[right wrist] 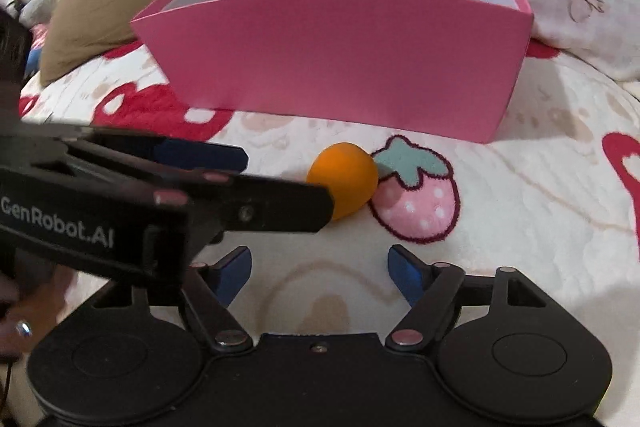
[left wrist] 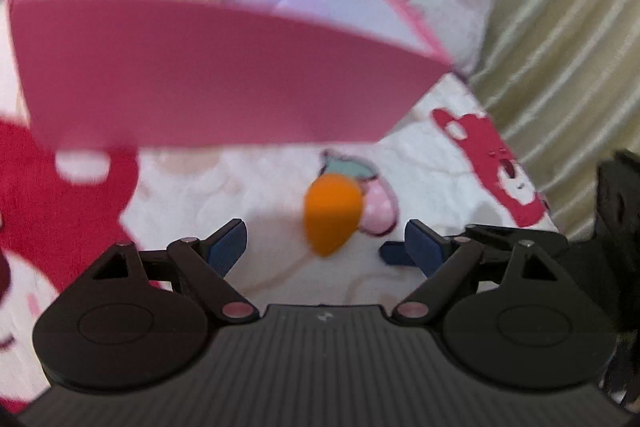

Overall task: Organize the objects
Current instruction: 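Move the left gripper down to the orange carrot sponge, then close the left gripper on the orange carrot sponge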

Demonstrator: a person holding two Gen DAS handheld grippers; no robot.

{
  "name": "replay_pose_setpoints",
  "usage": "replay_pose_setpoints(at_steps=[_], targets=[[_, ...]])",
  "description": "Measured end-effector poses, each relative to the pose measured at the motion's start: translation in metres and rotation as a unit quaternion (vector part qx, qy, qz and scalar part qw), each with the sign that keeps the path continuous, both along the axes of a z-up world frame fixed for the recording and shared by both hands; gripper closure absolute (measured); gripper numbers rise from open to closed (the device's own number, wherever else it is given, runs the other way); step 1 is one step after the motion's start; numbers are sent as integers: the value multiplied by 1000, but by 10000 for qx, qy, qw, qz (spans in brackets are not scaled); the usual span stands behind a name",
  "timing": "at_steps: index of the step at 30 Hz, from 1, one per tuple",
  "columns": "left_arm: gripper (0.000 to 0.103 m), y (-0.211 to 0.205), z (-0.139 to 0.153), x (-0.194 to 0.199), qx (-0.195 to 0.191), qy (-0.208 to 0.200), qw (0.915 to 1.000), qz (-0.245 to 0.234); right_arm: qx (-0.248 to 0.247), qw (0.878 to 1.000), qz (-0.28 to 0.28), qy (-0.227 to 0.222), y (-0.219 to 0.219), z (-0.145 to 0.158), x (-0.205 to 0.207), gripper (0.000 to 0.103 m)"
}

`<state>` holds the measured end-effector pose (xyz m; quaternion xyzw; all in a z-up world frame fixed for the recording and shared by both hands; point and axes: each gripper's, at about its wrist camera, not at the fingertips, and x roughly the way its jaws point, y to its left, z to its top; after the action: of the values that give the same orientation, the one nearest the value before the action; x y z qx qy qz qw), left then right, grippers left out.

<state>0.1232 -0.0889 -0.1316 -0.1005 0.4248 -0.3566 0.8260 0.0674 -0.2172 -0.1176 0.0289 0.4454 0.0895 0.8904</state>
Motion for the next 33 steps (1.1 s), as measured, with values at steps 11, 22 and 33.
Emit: replay_pose_setpoints(at_steps=[11, 22, 33], targets=[[34, -7, -8, -2, 158, -332, 9993, 69, -331, 9980, -368, -389, 13, -10, 13, 22], [57, -11, -10, 5, -134, -256, 9993, 227, -515, 9958, -392, -641, 13, -13, 16, 28], [73, -8, -5, 1, -397, -80, 9992, 72, -774, 9951, -92, -602, 24, -9, 20, 51]])
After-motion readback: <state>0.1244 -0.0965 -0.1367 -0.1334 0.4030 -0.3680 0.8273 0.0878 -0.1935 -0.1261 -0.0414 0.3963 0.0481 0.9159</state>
